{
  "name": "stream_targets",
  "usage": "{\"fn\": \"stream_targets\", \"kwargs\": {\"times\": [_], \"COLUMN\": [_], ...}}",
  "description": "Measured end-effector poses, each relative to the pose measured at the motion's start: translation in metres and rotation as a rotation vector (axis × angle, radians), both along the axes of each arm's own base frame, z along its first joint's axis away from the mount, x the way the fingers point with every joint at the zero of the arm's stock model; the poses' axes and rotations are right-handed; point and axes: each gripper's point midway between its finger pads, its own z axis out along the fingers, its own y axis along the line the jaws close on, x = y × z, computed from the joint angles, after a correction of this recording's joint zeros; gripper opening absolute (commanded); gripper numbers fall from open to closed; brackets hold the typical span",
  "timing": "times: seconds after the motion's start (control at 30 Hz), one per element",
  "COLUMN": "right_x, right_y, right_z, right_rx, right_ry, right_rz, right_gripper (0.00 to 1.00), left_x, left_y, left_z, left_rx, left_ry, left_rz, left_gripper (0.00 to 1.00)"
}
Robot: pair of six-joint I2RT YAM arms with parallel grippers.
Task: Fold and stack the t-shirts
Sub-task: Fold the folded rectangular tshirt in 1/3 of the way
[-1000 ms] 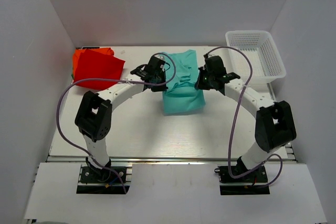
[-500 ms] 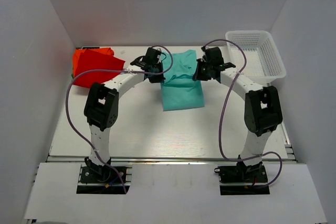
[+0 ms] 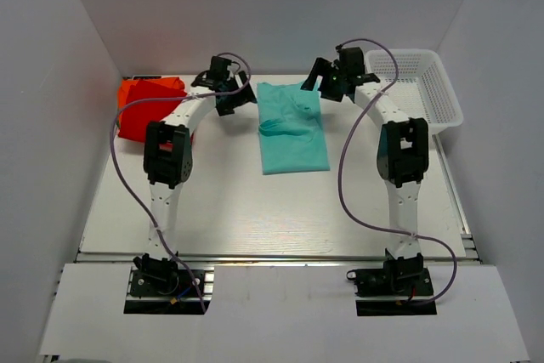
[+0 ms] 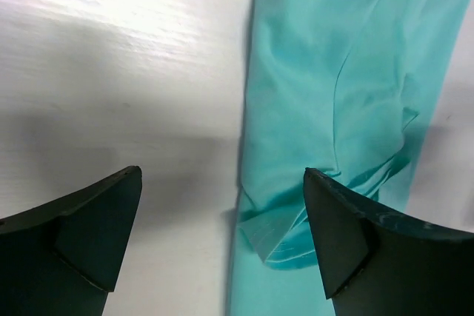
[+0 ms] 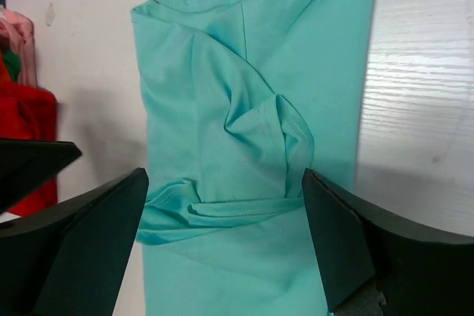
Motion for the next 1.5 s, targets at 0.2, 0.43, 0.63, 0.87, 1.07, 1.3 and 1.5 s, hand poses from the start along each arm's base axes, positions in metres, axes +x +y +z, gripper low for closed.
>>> {"fn": "stream_targets", "kwargs": {"times": [0.2,0.43,0.63,0.87,1.07,1.3,1.5], "right_x": [-0.045,-0.138,-0.16,-0.166,-0.158,-0.117,-0.072], "right_y": [-0.016,-0.01,0.016,0.07,0.108,0.125,0.135], "right_z": [0.022,0.003,-0.013,-0.05,-0.054,-0.03,-0.041], "right_rx": [0.03,0.051,0.106,0.181,0.24,0.296,0.303], "right_ry": [-0.009,0.049,0.066,0.131,0.125,0.028,-0.009], "right_rz": [0.046,0.206,0.344,0.496,0.543,0.48,0.416], "right_gripper": [0.9,0.9,0.9,0.9,0.9,0.9,0.9], "left_x": [-0.018,-0.086,-0.15,-0.208,-0.209,-0.209,-0.209], "left_y": [0.023,-0.027,-0.053,-0.06,-0.075,-0.08,-0.079], "left_z": [0.04,0.035,-0.014,-0.029,-0.018,-0.024,-0.025], "left_rx": [-0.033,-0.114,-0.133,-0.135,-0.156,-0.149,-0.131], "left_ry": [-0.078,-0.087,0.021,0.027,-0.061,-0.056,-0.044], "left_rz": [-0.016,-0.27,-0.415,-0.517,-0.574,-0.593,-0.588], "left_gripper": [1.0,1.0,1.0,1.0,1.0,1.0,1.0]}}
